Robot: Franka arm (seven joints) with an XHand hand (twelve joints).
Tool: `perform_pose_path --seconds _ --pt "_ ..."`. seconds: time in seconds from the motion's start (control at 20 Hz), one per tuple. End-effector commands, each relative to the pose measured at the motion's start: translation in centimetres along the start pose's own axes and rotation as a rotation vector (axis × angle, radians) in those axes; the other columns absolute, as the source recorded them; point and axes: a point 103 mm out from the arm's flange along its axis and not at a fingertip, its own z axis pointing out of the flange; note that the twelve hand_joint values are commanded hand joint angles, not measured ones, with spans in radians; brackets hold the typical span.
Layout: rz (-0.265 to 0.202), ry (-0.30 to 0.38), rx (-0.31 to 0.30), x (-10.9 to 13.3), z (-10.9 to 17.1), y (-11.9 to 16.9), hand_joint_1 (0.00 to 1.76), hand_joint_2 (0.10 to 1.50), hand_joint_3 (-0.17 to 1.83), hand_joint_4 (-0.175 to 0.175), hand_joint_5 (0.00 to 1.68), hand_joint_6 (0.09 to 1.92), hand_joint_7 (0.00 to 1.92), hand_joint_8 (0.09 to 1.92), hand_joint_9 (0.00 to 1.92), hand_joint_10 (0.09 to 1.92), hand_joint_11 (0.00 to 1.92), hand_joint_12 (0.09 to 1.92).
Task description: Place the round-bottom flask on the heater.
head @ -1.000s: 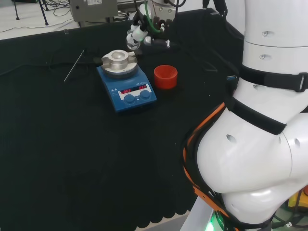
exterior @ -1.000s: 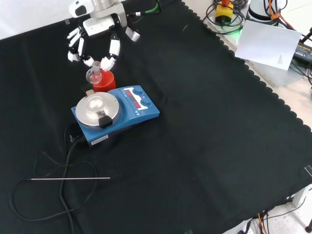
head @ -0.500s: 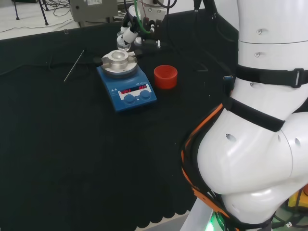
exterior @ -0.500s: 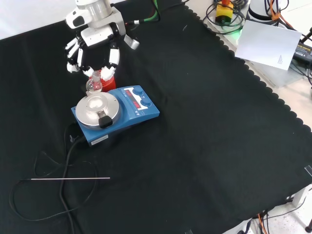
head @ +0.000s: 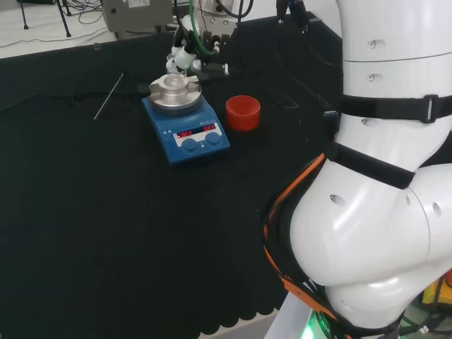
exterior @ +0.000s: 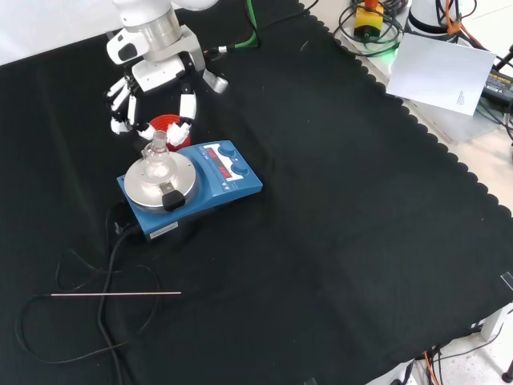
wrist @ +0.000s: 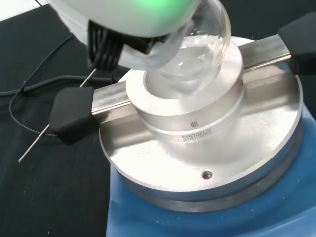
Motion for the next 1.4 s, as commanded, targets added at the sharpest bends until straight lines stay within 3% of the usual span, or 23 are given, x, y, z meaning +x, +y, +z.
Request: perform_pose_path --seconds 0.05,1.3,1.4 --pt "0.001 -0.005 0.009 0.2 0.3 0.2 1.12 0.58 0.89 0.137 1.18 0.95 0.45 0.65 0.65 0.62 0.27 1.33" --pt "0.016 -0.02 0.036 0.3 2.0 0.9 1.12 0.58 0.9 0.143 1.18 0.95 0.45 0.65 0.65 0.62 0.27 1.33" --pt "0.016 -0.012 0.037 0.2 2.1 0.9 1.12 0.59 0.88 0.157 1.17 0.96 0.44 0.65 0.65 0.62 0.27 1.33"
